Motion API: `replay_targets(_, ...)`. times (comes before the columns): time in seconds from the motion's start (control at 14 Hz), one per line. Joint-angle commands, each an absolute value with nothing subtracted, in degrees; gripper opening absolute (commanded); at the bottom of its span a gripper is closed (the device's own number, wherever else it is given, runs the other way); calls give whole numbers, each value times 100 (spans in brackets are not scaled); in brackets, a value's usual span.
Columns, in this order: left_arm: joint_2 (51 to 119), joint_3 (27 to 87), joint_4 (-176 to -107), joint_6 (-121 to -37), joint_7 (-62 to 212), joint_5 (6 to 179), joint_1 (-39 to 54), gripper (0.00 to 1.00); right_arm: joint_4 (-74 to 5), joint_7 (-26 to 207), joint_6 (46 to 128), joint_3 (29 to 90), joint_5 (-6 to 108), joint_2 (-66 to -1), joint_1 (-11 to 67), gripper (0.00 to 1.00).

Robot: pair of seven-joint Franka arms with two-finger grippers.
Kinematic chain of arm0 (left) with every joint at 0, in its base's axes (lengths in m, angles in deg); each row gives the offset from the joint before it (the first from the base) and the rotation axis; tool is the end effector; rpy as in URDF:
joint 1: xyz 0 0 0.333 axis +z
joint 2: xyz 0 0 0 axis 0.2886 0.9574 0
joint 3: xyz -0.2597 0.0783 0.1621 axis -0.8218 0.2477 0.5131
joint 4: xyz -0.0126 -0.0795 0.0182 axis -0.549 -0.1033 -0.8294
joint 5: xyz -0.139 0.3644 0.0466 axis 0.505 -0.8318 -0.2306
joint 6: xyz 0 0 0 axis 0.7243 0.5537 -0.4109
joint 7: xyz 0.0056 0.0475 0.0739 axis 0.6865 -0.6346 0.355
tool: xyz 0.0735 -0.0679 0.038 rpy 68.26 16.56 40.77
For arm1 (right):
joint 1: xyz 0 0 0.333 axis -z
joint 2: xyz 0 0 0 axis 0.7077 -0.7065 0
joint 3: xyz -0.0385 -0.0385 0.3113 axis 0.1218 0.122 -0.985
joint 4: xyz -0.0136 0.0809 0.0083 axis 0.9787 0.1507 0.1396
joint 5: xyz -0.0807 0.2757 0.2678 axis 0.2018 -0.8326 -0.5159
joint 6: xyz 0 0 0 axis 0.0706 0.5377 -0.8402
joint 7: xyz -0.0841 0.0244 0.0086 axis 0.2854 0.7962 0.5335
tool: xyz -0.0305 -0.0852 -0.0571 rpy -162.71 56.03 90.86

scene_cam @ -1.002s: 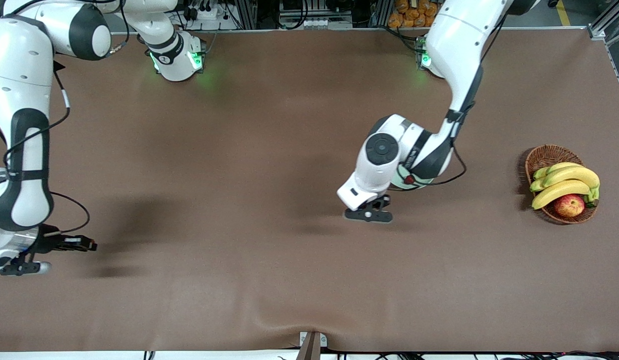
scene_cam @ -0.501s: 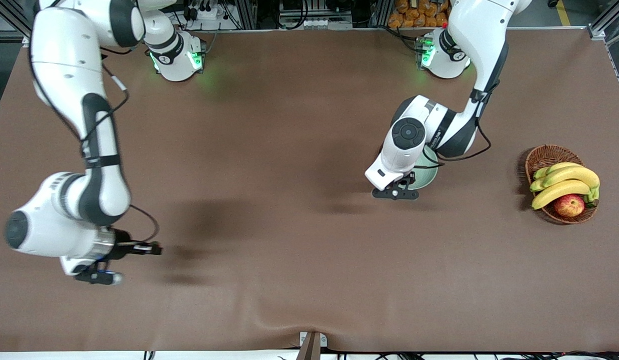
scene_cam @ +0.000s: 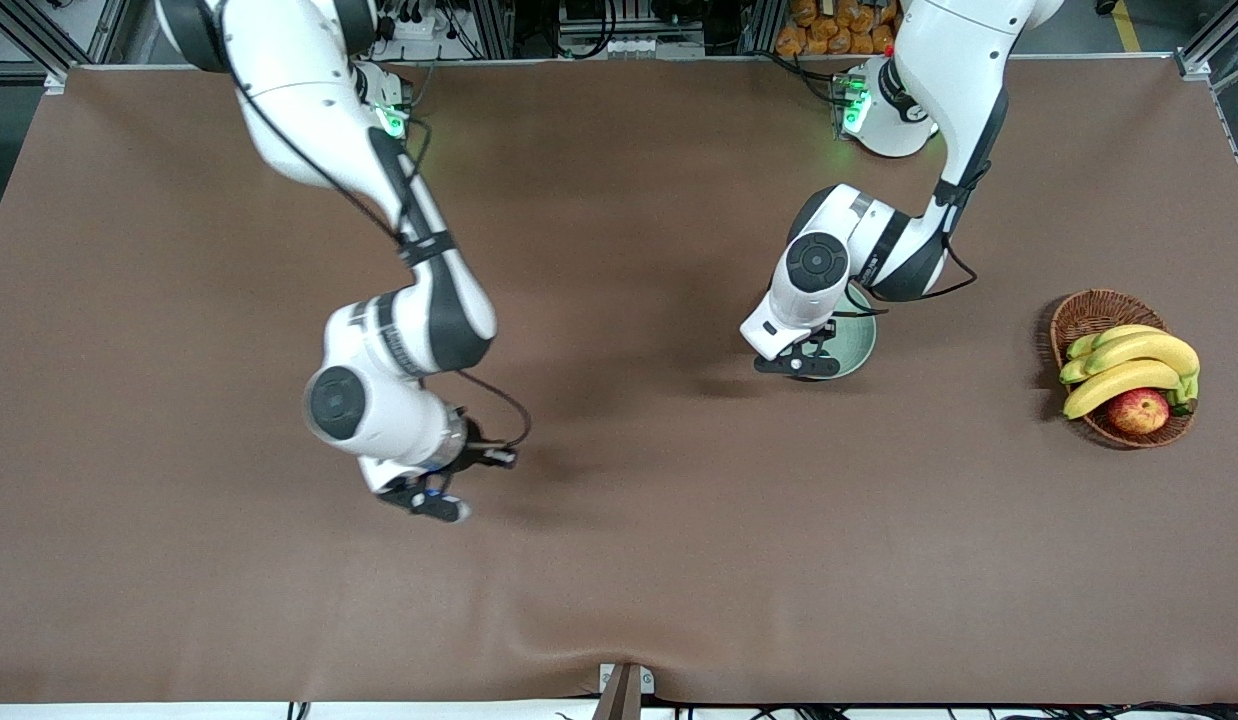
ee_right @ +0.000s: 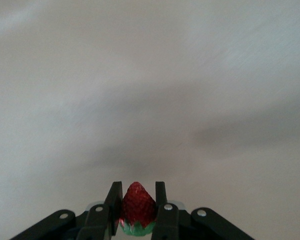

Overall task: Collect all strawberries into plate
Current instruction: 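Set the last strawberry on the table middle with the right gripper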

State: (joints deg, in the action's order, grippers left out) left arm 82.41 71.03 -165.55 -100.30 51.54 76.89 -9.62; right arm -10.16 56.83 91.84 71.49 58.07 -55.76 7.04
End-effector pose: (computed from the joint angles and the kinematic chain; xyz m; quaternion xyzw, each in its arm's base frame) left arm 0.4763 -0.2800 0.1975 -0.9960 0.0461 0.0534 0.0554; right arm 0.6688 0.3372 0.2820 -0.9811 0.1499 0.0347 0.1170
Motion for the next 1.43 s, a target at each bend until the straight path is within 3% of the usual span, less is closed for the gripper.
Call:
replay_targets(0.0, 7996, 7034, -16722, -10042, 5118, 7563, -871, 100, -1069, 4944, 9361, 7222, 5911, -5694, 217, 13)
replay_targets(0.29, 7646, 7043, -16616, -9788, 5249, 7563, -828, 100, -1069, 3801, 10107, 7117, 6183, -6063, -232, 13)
replay_targets(0.43, 7504, 7025, -16293, -9569, 5337, 7563, -600, 100, -1069, 3484, 10405, 6767, 6639, -6212, -232, 15)
replay_targets(0.57, 7556, 7025, -15723, -9069, 5337, 7580, -555, 100, -1069, 3150, 10644, 6677, 6869, -6344, -232, 25)
replay_targets(0.64, 7600, 7025, -15459, -8918, 5337, 7589, -546, 100, -1069, 3140, 10636, 6651, 6913, -6345, -224, 54)
replay_targets(0.72, 7644, 7034, -15238, -8882, 5329, 7598, -546, 100, -1060, 3140, 10636, 6651, 6983, -6336, -215, 100)
replay_targets(0.93, 7907, 7034, -14684, -8882, 5346, 7641, -564, 100, -1060, 3227, 10548, 6651, 7045, -6126, -40, 100)
replay_targets(1.36, 9128, 6928, -13436, -8934, 5241, 7791, -923, 100, -1104, 4447, 8968, 6677, 7054, -5160, 978, 100)
